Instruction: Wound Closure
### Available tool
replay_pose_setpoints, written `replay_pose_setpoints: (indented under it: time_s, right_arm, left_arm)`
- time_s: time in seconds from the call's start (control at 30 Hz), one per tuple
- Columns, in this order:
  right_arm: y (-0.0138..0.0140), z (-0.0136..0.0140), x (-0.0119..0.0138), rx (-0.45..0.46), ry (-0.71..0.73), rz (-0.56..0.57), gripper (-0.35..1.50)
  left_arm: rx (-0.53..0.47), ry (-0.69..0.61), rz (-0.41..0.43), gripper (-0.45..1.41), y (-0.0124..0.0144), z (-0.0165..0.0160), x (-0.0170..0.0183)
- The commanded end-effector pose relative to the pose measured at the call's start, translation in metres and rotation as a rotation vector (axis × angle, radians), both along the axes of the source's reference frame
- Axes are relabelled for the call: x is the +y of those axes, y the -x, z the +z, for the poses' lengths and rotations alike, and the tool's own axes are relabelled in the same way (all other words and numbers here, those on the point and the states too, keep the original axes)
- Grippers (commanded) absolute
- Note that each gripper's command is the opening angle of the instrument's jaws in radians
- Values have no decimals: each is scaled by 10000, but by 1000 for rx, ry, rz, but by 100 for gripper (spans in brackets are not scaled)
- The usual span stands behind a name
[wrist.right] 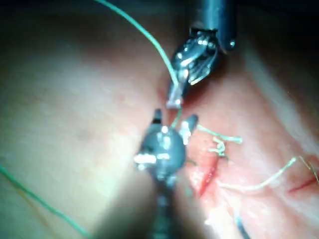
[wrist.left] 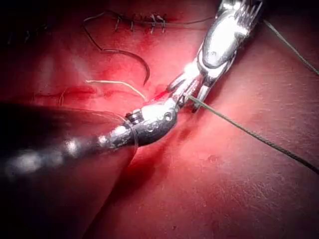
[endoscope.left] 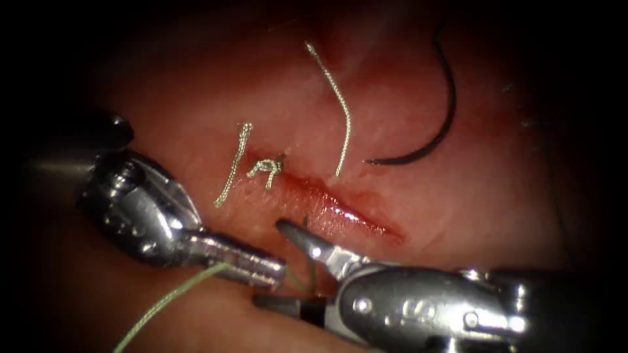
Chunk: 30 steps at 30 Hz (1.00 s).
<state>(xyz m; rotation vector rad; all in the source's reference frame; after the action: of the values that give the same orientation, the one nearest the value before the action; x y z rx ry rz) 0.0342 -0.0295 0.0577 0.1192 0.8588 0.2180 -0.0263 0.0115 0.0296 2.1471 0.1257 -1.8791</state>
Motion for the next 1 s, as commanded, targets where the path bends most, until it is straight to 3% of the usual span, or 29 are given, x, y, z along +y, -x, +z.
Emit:
replay_pose_setpoints:
  time_s: [0.03,0.13,0.17,0.2,0.23,0.27,0.57,0.63,0.67,0.7,0.73,0.87,1.0]
  right_arm:
    - [-15,8,-3,10,2,-9,126]
    - [-23,12,-3,14,5,-15,123]
    - [-24,12,-3,18,7,-16,111]
    - [-24,11,-3,23,10,-20,79]
    - [-22,9,-2,33,4,-35,14]
    - [-21,8,-1,37,3,-39,-35]
    - [-4,3,16,23,3,-29,-35]
    - [1,8,21,14,7,-22,-35]
    - [4,11,23,13,3,-17,-35]
    - [6,13,26,12,-2,-12,-35]
    - [12,18,32,17,-18,5,-35]
    - [19,30,47,14,-33,20,-35]
    - [25,36,59,13,-41,31,-35]
  left_arm:
    - [-2,2,1,-45,4,6,1]
    - [-2,2,1,-45,4,6,0]
    - [-3,2,1,-45,4,6,0]
    - [-3,2,1,-45,4,5,0]
    - [-3,2,1,-45,4,5,0]
    - [-3,2,1,-45,4,5,0]
    - [6,-27,7,-45,4,5,1]
    - [20,-80,18,32,4,3,5]
    - [34,-111,16,59,4,2,9]
    - [40,-125,13,74,4,0,13]
    - [52,-154,2,116,3,-4,20]
    - [85,-180,-72,131,0,-12,40]
    - [107,-186,-103,128,-2,-12,48]
